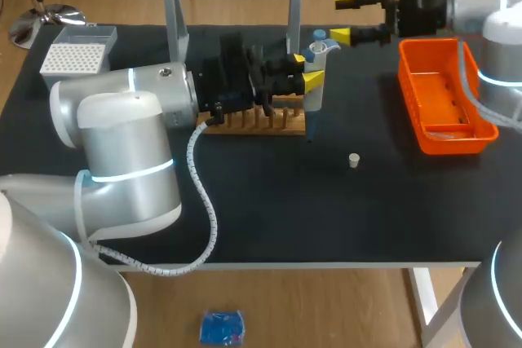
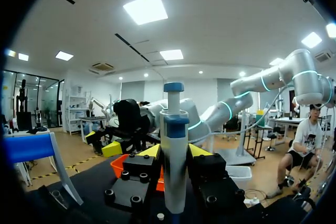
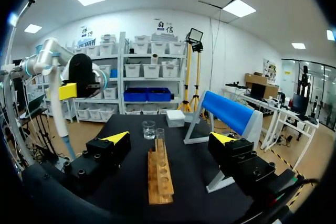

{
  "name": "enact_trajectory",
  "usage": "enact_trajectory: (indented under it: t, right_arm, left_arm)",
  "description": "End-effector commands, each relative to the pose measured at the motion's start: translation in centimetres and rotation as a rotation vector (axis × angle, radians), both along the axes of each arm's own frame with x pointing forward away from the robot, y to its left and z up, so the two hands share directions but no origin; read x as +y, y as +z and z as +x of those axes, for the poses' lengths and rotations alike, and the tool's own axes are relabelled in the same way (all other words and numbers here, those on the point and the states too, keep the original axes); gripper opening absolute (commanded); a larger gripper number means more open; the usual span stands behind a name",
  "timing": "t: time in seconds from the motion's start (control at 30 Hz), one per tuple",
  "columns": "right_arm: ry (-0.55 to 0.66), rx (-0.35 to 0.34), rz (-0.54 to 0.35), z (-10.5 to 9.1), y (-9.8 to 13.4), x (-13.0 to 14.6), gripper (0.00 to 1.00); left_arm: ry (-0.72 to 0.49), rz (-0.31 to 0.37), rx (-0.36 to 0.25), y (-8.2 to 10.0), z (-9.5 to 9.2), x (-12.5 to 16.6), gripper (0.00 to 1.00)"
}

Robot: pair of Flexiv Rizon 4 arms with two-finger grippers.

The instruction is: Invert the test tube, pick up the pipette, mount the tip to pipette, aspirate from beaker and dispense into the tube, eject the tip, return the pipette, and cap with the stopper.

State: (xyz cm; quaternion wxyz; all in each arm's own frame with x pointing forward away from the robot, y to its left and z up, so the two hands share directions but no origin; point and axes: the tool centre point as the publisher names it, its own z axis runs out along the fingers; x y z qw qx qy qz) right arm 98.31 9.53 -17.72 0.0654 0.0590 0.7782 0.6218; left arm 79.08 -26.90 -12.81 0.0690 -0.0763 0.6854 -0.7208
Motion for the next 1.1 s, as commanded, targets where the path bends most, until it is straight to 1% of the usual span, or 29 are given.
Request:
enact_trajectory:
  t: [0.03,0.1,0.17,0.37,0.5,1.1]
  right_arm:
    - [0.0,0.005,-0.034,3.4,-0.5,2.9,1.0]
    - [-0.014,0.0,-0.049,4.4,-0.7,3.5,1.0]
    - [-0.03,0.011,-0.051,5.3,-0.8,4.0,1.0]
    - [-0.055,0.008,-0.061,6.7,-0.8,4.7,1.0]
    - [-0.069,0.013,-0.056,6.8,-0.4,4.7,1.0]
    - [-0.069,0.013,-0.056,6.8,-0.4,4.7,1.0]
  left_arm:
    - [0.007,-0.004,-0.002,-0.1,-0.1,-0.3,0.0]
    - [0.007,-0.004,-0.002,-0.1,-0.1,-0.3,0.0]
    - [0.007,-0.004,-0.002,-0.1,-0.1,-0.3,0.0]
    - [0.007,-0.004,-0.002,-0.1,-0.1,-0.3,0.0]
    - [0.007,-0.004,-0.002,-0.1,-0.1,-0.3,0.0]
    - [0.007,-0.004,-0.002,-0.1,-0.1,-0.3,0.0]
